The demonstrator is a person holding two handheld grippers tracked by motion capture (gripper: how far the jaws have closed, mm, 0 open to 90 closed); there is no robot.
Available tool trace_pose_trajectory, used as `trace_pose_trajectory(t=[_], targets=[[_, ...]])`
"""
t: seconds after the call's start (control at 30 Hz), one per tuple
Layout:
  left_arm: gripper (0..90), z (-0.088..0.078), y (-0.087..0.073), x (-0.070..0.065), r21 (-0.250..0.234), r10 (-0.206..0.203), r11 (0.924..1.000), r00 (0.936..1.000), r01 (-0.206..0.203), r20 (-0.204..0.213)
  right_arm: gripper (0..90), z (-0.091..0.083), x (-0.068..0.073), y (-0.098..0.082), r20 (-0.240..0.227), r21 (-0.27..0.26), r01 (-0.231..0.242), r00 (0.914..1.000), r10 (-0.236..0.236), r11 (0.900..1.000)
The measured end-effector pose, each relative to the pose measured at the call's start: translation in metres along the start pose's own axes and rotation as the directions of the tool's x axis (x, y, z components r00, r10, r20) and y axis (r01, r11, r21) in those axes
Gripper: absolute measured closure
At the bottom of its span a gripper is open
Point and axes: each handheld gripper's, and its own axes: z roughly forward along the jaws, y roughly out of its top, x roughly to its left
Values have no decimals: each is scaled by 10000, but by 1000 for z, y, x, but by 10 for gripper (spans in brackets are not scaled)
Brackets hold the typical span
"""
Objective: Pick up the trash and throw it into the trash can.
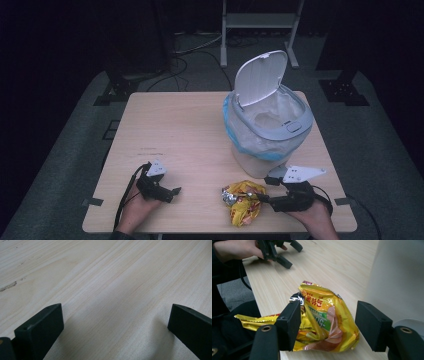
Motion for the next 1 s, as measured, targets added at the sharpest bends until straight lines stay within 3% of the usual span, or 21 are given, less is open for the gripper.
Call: trace_pose_trajectory(t=[0.67, 1.0], targets=[[0, 0, 0, 0, -19, -1, 10000, 10000, 1, -6, 482, 21, 3, -8, -366, 797, 344, 9988, -315, 9962], [0, 0, 0, 0, -35, -7, 10000, 10000, 7, -3, 612, 29, 5, -10, -342, 1159, 594, 9979, -558, 9915]])
